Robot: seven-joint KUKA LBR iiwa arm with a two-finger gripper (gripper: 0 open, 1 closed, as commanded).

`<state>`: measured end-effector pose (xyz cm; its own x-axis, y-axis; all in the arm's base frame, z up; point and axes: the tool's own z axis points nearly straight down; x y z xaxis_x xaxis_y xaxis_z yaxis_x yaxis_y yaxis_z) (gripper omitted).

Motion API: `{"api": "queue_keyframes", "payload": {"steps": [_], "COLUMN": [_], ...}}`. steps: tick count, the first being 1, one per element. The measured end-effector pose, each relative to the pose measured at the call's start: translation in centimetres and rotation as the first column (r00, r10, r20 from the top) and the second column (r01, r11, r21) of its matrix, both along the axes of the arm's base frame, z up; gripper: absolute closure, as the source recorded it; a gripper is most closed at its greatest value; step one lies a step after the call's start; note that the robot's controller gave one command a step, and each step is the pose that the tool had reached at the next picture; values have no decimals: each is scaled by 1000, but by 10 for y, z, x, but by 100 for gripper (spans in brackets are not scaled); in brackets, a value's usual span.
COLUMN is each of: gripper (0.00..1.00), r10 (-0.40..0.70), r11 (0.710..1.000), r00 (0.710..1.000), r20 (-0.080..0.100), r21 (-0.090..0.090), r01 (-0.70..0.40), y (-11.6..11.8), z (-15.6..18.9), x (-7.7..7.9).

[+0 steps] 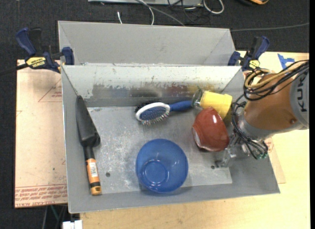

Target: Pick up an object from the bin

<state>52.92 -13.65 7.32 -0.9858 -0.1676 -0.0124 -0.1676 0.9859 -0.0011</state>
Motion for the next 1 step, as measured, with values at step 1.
{"api": "queue_keyframes", "payload": {"steps": [1], "gripper": [100], "r10": [-6], "r11": [1000], "r00": [1000], "r20": [-3], "r21": [1], "r01": [6], "y": [-2], "z": [2], "x": [-2]}}
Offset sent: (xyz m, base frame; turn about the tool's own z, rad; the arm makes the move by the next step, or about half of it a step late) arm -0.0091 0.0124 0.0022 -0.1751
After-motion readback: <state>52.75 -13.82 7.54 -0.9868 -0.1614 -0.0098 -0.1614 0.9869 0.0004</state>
